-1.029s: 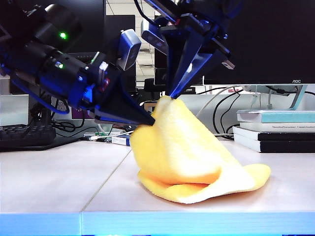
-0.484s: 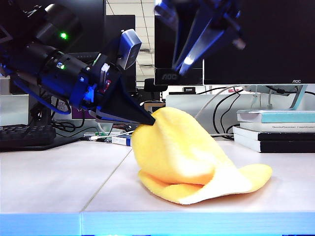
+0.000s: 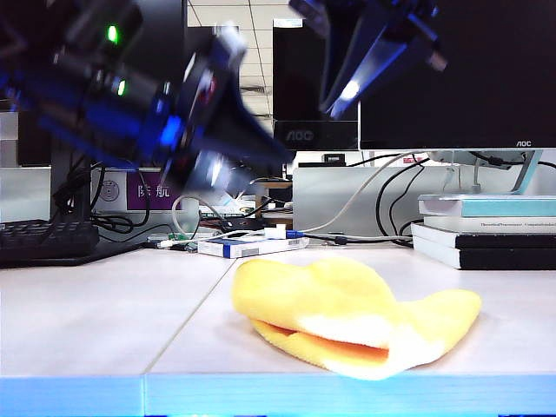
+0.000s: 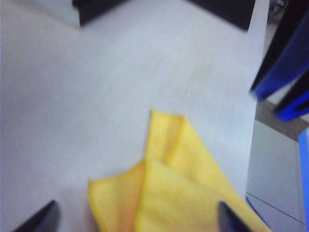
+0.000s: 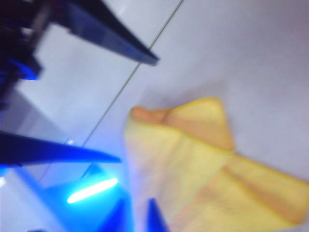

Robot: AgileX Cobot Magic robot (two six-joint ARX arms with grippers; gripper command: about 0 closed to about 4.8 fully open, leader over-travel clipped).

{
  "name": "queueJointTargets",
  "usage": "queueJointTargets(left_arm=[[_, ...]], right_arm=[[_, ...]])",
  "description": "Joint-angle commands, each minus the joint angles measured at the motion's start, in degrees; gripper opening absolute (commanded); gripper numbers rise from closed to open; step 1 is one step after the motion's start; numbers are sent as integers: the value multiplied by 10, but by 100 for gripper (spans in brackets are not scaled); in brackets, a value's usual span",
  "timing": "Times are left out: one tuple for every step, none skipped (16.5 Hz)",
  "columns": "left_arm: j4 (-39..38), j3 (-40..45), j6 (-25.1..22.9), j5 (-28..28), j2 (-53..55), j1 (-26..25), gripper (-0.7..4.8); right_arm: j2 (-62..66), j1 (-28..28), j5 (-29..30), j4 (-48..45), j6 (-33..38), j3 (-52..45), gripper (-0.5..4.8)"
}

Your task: Wipe the table from front to back using the rag.

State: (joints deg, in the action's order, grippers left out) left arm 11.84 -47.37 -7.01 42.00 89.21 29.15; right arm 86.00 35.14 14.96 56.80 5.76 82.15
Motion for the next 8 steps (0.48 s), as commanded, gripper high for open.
queueJointTargets(left_arm=[[7,-28,15,3,-32,1,-3],[7,-37,17,2,-47,1,-6],[8,-42,19,1,-67,1,-6],[7,-44,20,-13,-88,1,-6],[7,-44,32,-58,-127,1,-6],[5,-44,47,-96,-161,1,-6],[-2,-44,65,-134,-214,1,-6],[-21,-44,66,-164,-271,1,-6]], right_arm=[[-38,1,-42,-33,-4,3,-6],[-58,1,-65,-42,-15,3,-6],[-78,1,-90,-51,-30,3,-6],[-97,1,-111,-58,-42,3,-6],[-124,1,-130,-70,-56,1,-6],[-146,1,-138,-81,-65,-3,-6],[-183,1,-138,-110,-80,-23,-6],[-231,1,-138,-157,-84,-66,-6]])
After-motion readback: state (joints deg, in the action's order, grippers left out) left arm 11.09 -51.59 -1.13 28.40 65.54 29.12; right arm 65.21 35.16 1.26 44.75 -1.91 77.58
